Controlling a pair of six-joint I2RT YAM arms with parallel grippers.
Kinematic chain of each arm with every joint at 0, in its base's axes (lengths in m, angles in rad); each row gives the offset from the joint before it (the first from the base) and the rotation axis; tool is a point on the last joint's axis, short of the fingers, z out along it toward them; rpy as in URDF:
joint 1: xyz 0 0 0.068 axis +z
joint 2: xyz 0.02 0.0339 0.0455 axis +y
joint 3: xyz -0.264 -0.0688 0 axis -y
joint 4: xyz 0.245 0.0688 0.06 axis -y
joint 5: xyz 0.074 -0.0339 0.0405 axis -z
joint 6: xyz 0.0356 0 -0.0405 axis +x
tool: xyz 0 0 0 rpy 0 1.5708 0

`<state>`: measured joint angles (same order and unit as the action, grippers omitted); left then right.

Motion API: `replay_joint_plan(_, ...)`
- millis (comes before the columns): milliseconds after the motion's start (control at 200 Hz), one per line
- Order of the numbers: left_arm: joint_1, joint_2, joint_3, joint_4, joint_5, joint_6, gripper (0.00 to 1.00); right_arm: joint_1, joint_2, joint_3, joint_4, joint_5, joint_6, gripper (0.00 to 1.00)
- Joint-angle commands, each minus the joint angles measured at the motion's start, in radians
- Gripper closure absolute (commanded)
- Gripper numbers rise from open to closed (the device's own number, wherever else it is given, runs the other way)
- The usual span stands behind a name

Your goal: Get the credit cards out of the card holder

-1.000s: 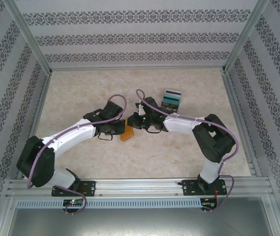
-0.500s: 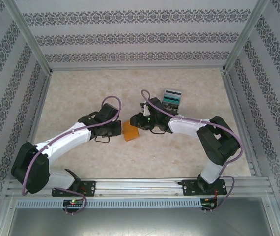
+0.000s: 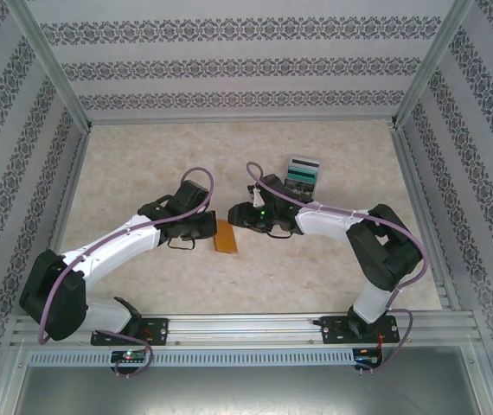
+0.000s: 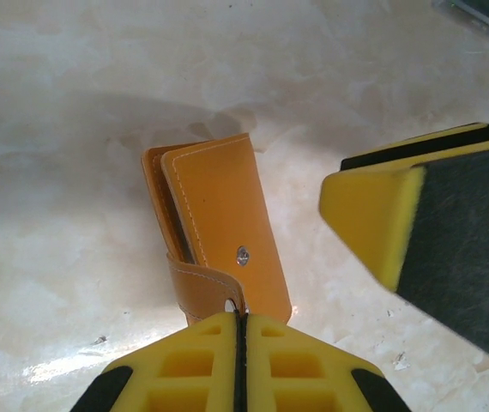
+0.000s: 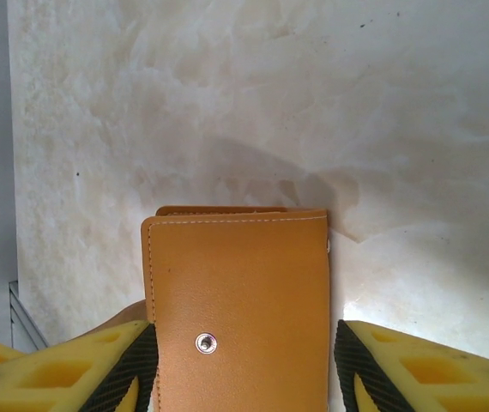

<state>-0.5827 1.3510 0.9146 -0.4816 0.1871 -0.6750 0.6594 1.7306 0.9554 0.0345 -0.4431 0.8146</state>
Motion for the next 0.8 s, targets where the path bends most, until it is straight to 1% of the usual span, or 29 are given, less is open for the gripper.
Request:
replay_joint_plan(0,-0.006,-0.038,0.066,0.011,0.012,0.009,1.0,0.017,0.005,0.027,-0.01,0.0,-0.02,0.39)
replay_joint_plan(95,-0.007,-0.03,0.091,-0.017,0.003,0.02,1.0,0.02,-0.005,0.026,-0.01,-0.006,-0.026,0.38)
replay_joint_plan(255,-0.008,-0.035,0.084,0.002,0.012,0.005,1.0,0.022,-0.011,0.024,-0.01,-0.017,-0.026,0.38)
replay_joint_plan(290,-0.008,-0.033,0.081,0.002,0.008,0.006,1.0,0.023,-0.011,0.023,-0.009,-0.015,-0.028,0.39)
replay_joint_plan(440,-0.009,-0.028,0.067,-0.009,-0.004,0.006,1.0,0.022,0.004,0.016,-0.016,-0.009,-0.034,0.64)
replay_joint_plan(515,-0.008,-0.035,0.056,-0.016,-0.015,0.007,1.0,0.022,0.002,0.006,-0.025,0.006,-0.039,0.71)
replay_joint_plan(580,-0.008,-0.043,0.05,-0.031,-0.036,0.013,1.0,0.023,-0.005,-0.001,-0.03,0.018,-0.045,0.8)
replay_joint_plan(655,-0.006,-0.048,0.047,-0.054,-0.065,0.027,1.0,0.022,-0.015,-0.006,-0.039,0.028,-0.056,0.83)
replay_joint_plan(699,-0.004,-0.049,0.041,-0.07,-0.084,0.036,1.0,0.02,-0.018,-0.005,-0.046,0.032,-0.061,0.89)
replay_joint_plan(754,0.002,-0.054,0.03,-0.081,-0.103,0.046,1.0,0.018,-0.02,-0.007,-0.055,0.038,-0.066,0.93)
replay_joint_plan(794,0.009,-0.056,0.018,-0.083,-0.109,0.05,1.0,0.016,-0.023,-0.01,-0.057,0.04,-0.066,0.99)
